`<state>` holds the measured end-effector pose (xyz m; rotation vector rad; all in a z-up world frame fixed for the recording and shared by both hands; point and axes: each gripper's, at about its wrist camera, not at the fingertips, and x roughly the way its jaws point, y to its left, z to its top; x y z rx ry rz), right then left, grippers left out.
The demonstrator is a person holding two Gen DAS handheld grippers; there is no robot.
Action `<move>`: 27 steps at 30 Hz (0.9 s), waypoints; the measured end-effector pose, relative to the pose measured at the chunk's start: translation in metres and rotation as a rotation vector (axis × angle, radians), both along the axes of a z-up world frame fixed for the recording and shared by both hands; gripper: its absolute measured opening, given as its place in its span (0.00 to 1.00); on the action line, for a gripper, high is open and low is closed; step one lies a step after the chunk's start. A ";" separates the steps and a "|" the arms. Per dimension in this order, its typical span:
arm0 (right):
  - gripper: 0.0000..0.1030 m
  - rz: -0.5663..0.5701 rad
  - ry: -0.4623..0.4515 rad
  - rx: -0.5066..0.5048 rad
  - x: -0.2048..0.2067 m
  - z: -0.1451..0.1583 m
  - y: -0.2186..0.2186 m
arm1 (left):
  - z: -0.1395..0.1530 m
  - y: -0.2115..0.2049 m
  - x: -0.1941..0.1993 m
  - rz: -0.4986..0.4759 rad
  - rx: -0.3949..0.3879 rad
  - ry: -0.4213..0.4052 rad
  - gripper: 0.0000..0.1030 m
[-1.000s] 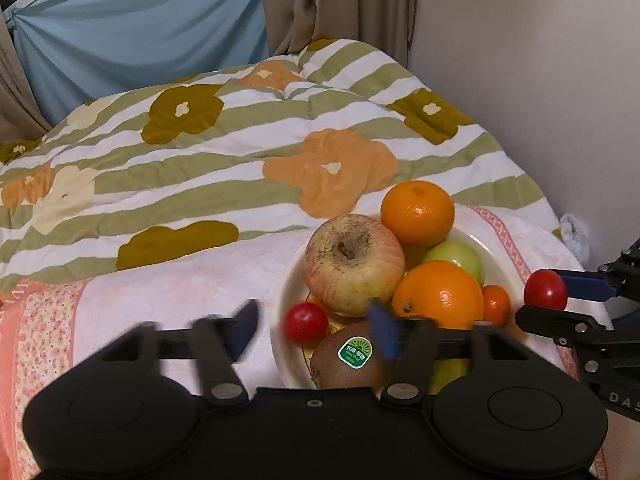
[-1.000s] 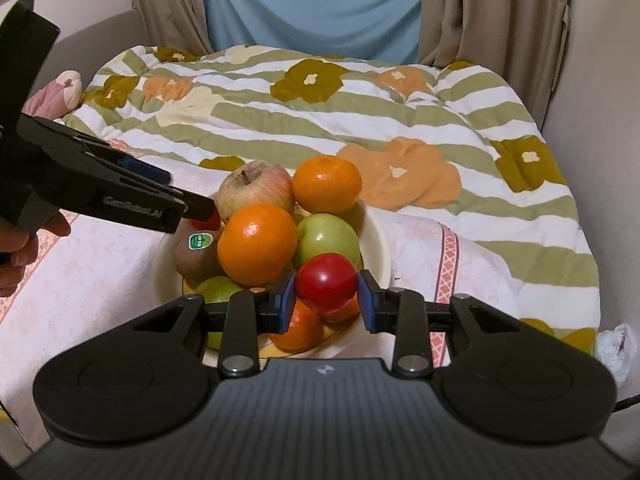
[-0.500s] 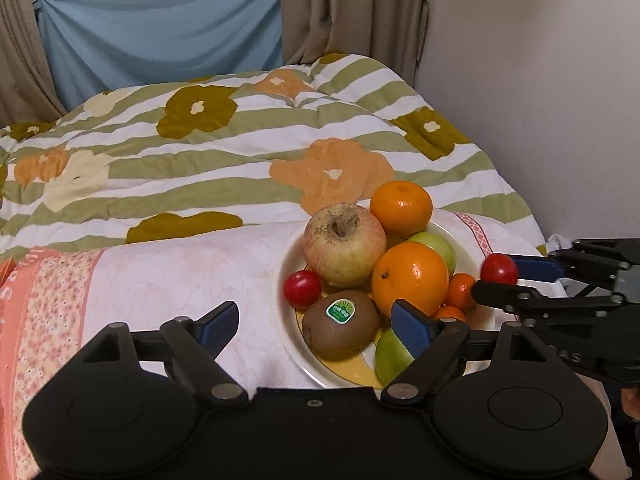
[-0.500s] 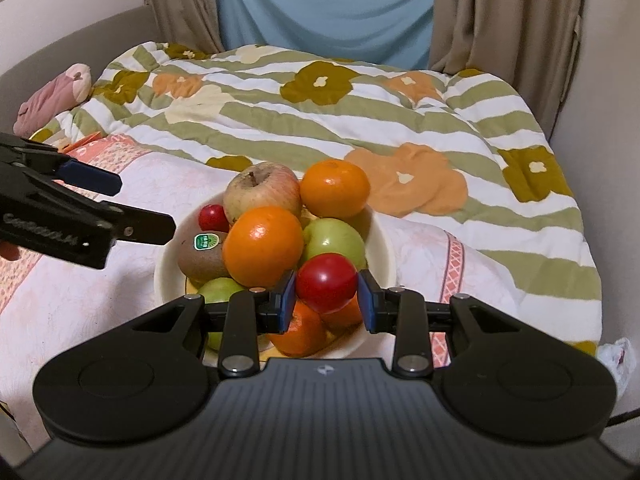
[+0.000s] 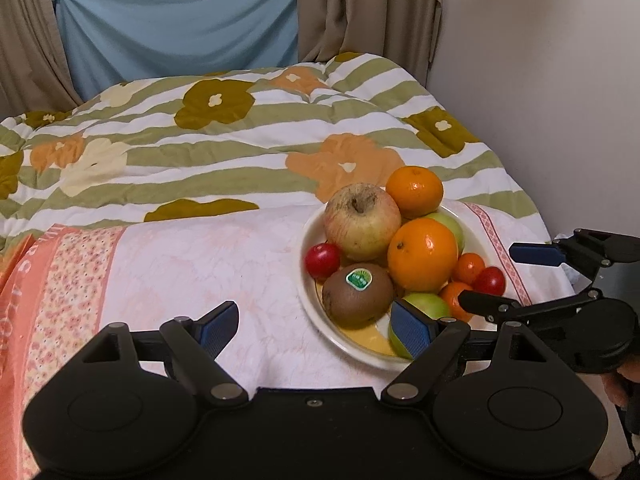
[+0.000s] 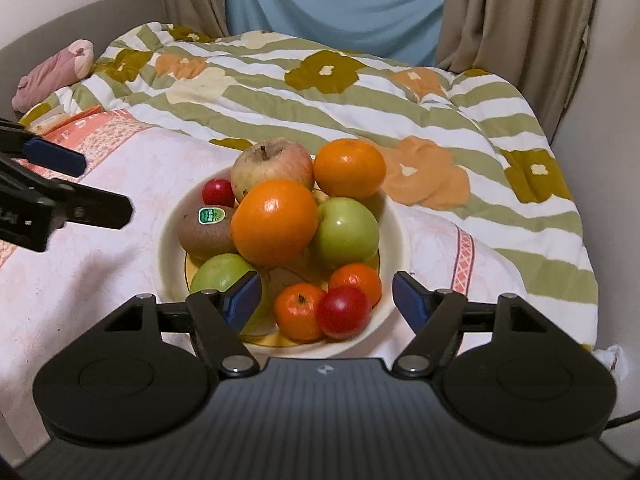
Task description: Organize fruits
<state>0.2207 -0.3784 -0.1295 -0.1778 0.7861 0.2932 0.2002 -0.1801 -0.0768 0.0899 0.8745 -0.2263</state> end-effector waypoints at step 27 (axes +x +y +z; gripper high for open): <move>1.00 -0.319 -0.241 0.054 -0.183 0.173 0.056 | 0.127 0.083 -0.162 0.075 0.009 -0.308 0.87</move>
